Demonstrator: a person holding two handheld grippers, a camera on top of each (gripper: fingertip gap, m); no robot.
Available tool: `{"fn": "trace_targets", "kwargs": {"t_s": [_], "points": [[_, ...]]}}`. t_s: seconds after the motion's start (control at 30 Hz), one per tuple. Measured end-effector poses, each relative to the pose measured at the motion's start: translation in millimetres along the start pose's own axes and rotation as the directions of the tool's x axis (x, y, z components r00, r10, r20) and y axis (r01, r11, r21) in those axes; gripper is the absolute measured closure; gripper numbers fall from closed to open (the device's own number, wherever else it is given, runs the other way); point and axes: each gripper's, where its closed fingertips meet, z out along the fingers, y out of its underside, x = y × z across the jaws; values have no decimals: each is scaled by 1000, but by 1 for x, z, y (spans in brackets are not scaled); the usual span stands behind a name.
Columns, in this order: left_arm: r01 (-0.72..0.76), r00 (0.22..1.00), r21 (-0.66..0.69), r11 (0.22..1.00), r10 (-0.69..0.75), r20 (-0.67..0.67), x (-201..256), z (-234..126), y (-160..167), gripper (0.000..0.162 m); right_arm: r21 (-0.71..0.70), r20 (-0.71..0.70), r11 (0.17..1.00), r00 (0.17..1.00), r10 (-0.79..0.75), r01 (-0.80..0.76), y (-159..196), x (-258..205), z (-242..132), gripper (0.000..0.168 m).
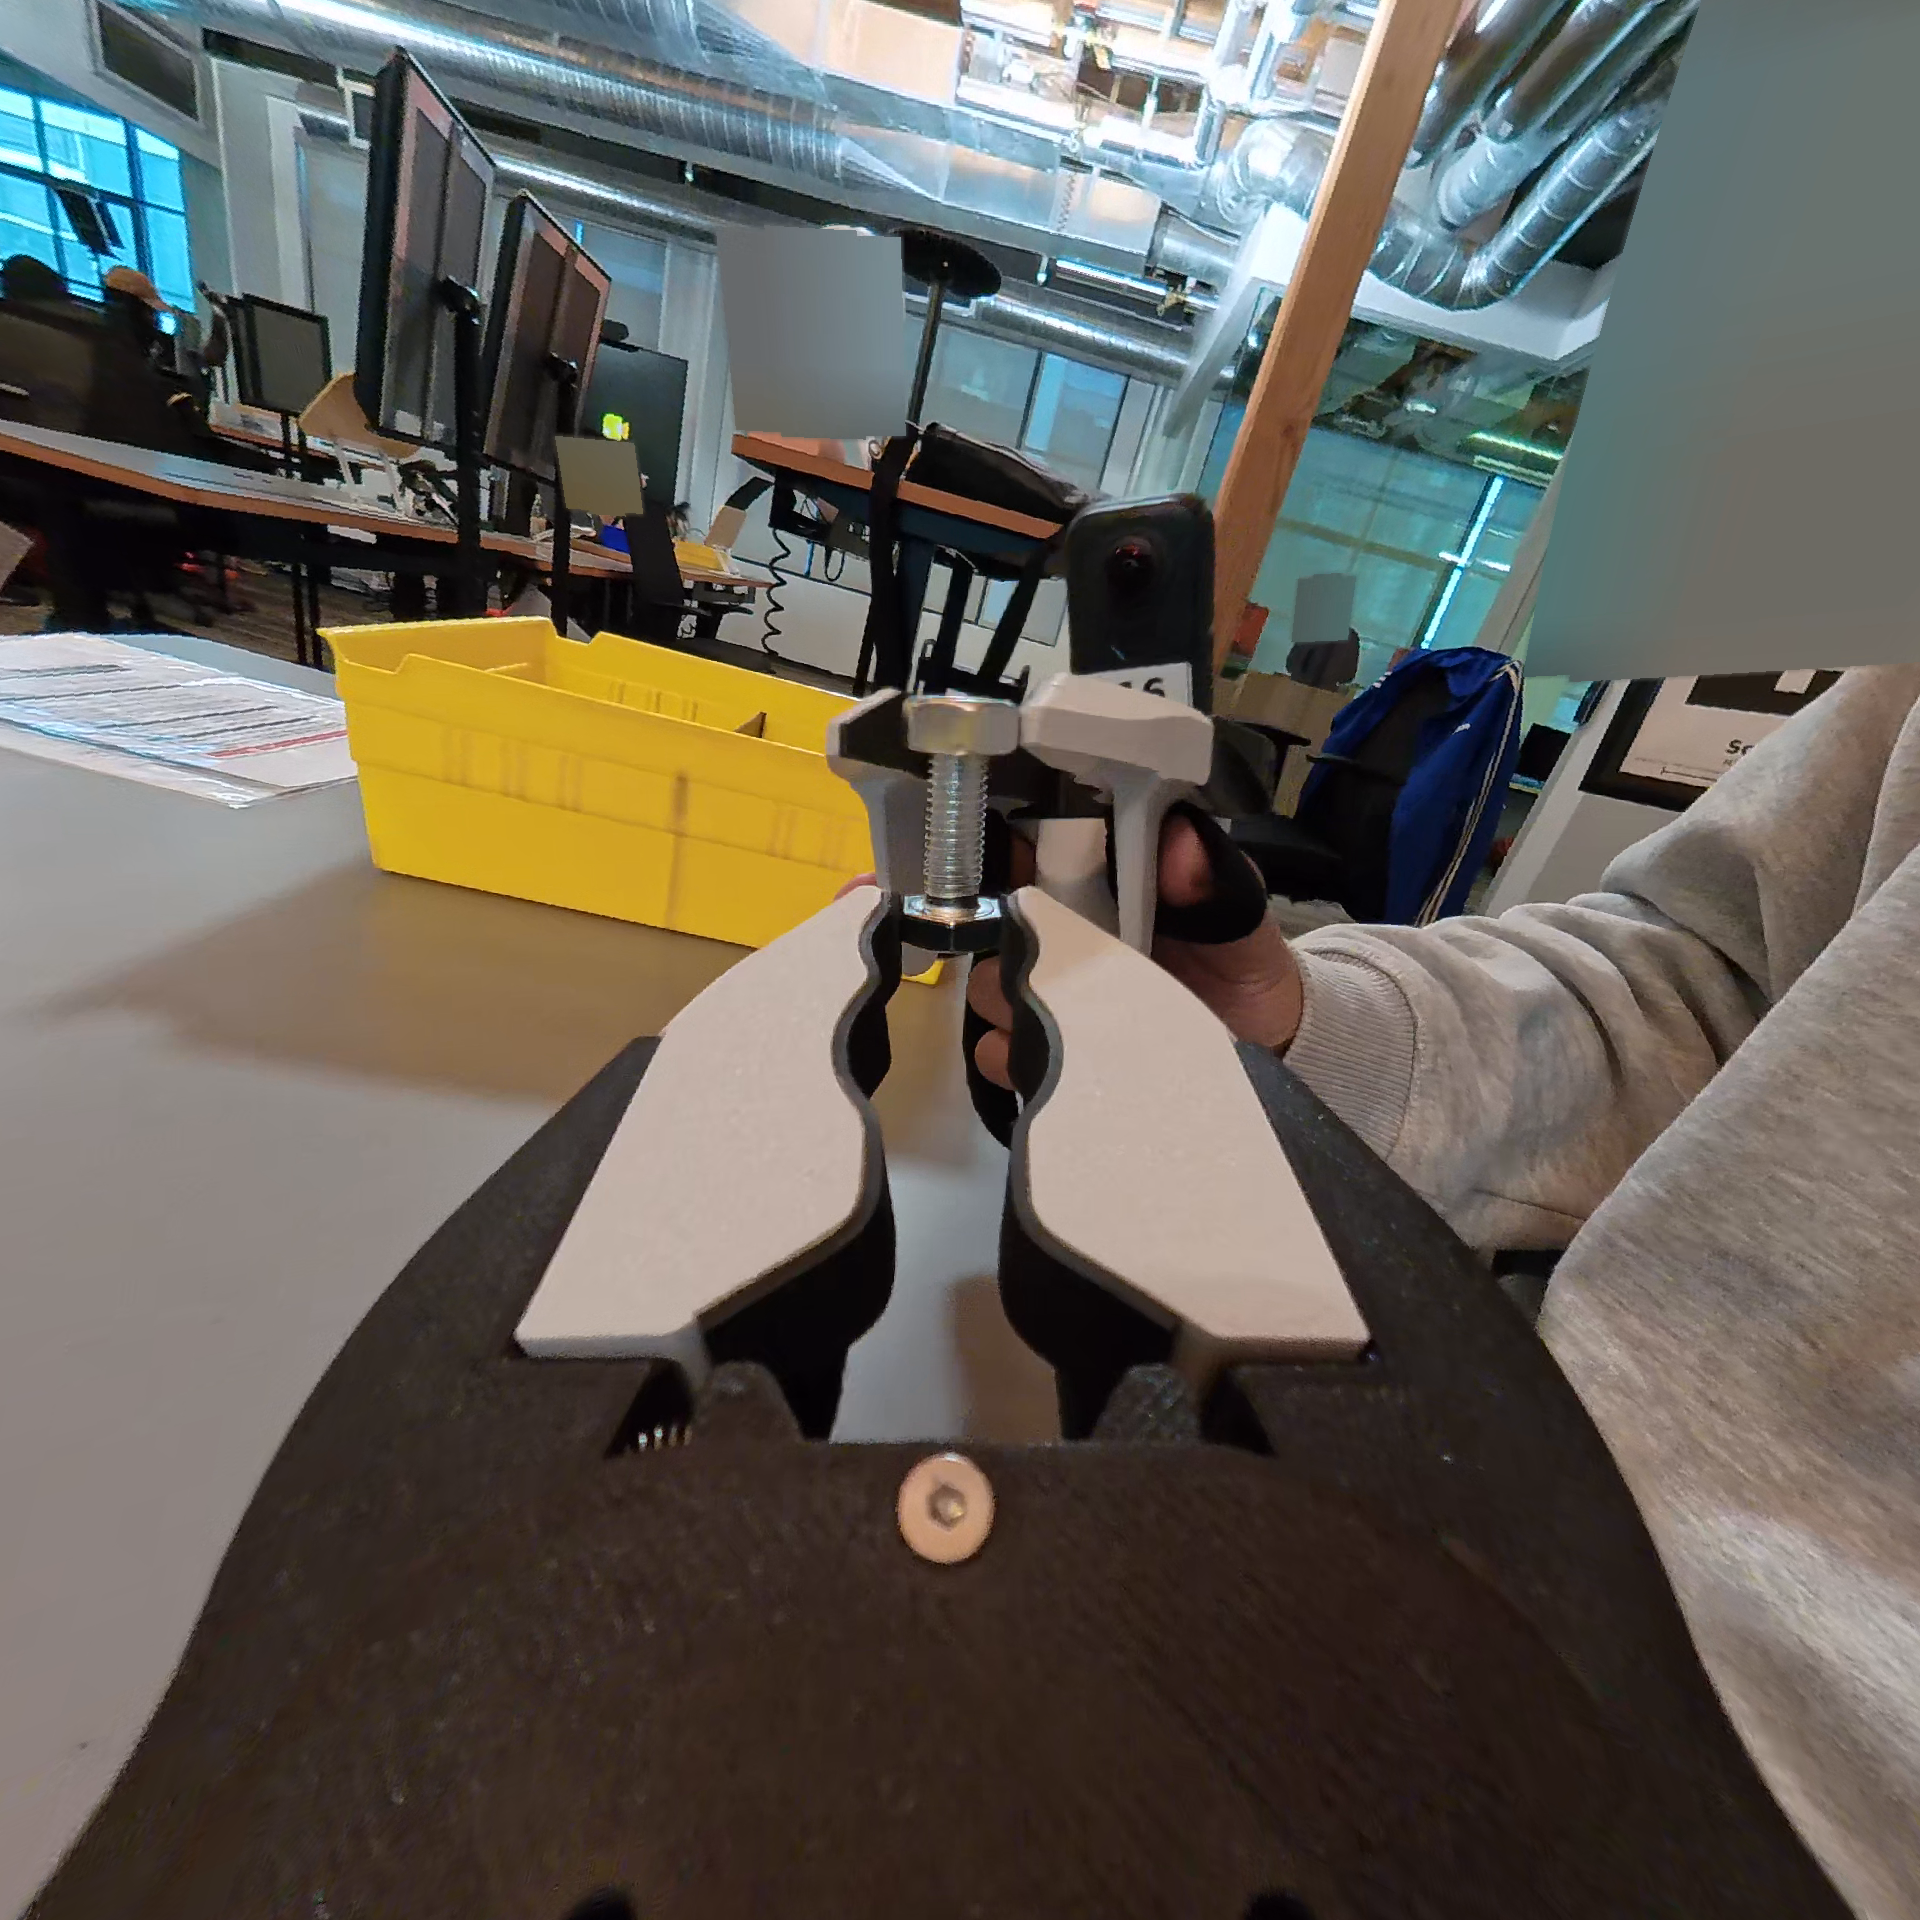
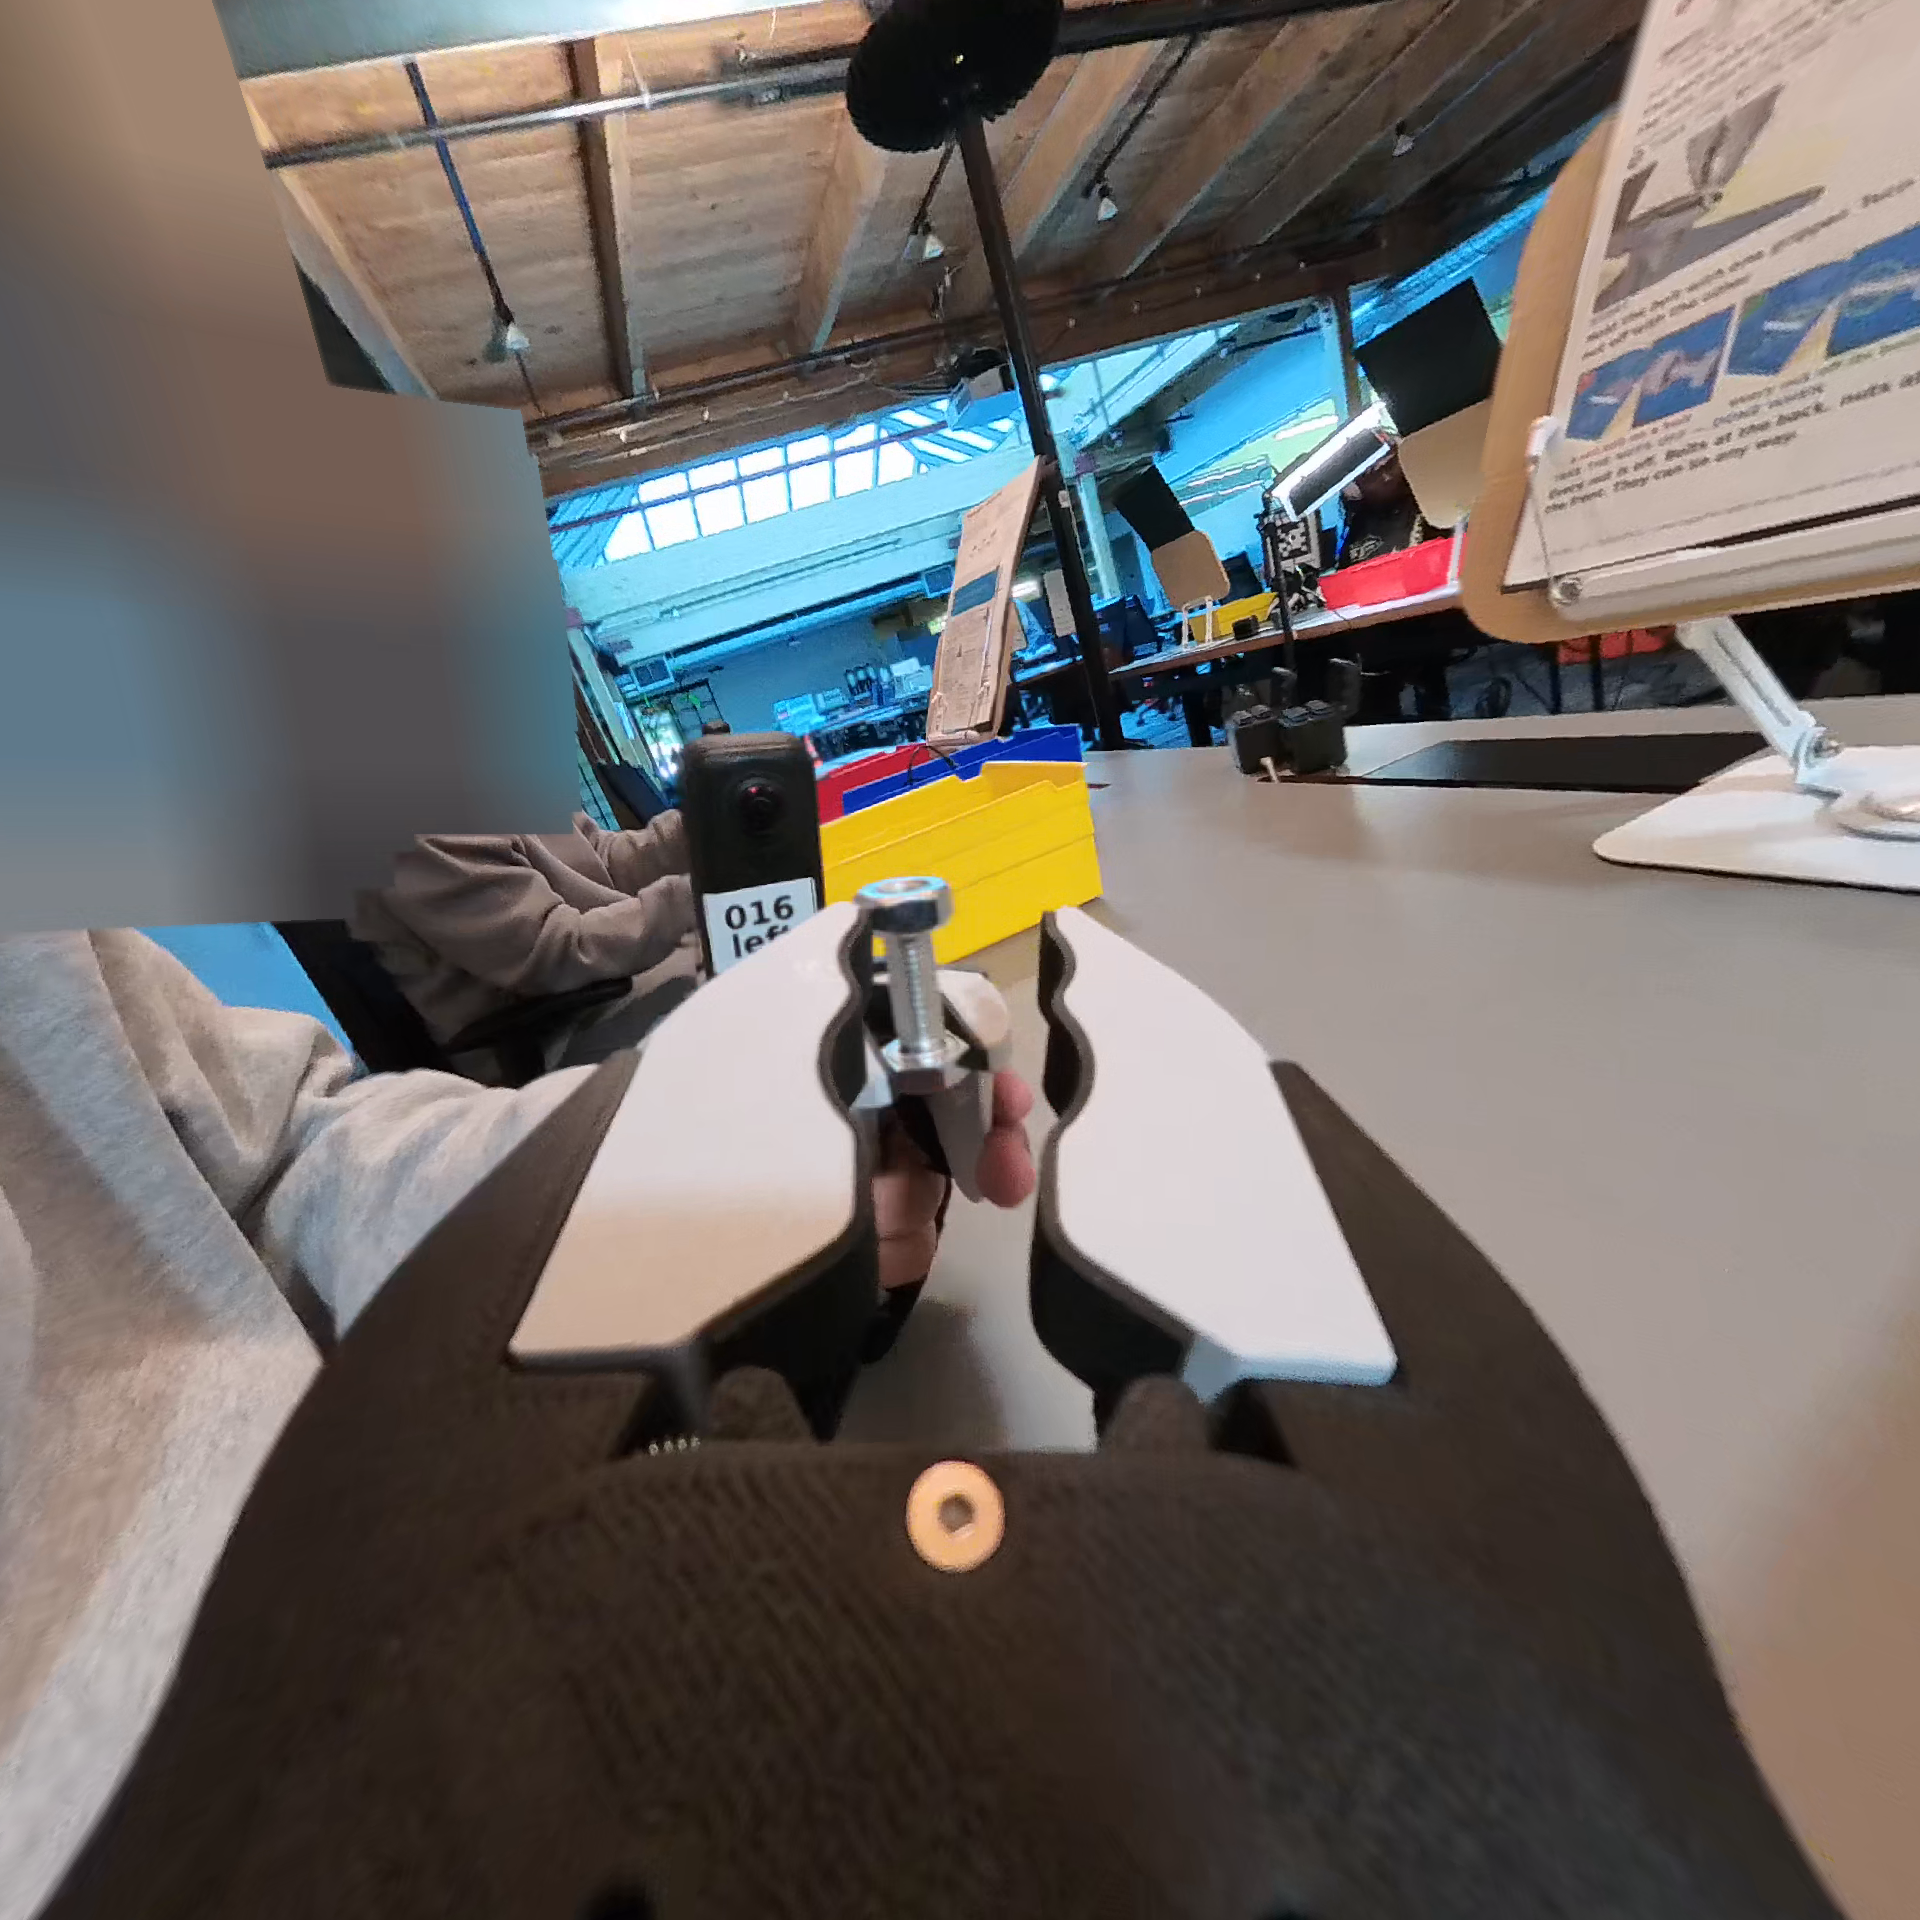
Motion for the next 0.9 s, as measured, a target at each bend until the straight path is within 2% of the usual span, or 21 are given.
{"fn": "trace_targets", "kwargs": {"t_s": [0.17, 0.27, 0.37, 0.47, 0.9], "points": [[10, 1000, 16, 1000, -10, 1, -1, -2, -3, 143, 59, -41, 996, 996, 74, -72, -10, 16, -10, 144], [5, 1000, 8, 1000, -5, 0, -1, -1, -2, 143, 61, -11, 998, 1000, 15, -15, -12, 2, -7, 142], [0, 1000, 3, 1000, 0, 6, -1, -1, -1, 143, 19, -32, 997, 997, -77, 77, -6, -7, -2, 154], [3, 1000, 7, 1000, -4, 17, -3, -2, -2, 143, 31, -57, 991, 990, -131, 133, -8, -13, -1, 155], [-29, 999, -43, 999, 29, 16, 0, 2, 6, 143, -34, -63, 983, 981, -183, 181, 7, -18, 11, 131]]}}
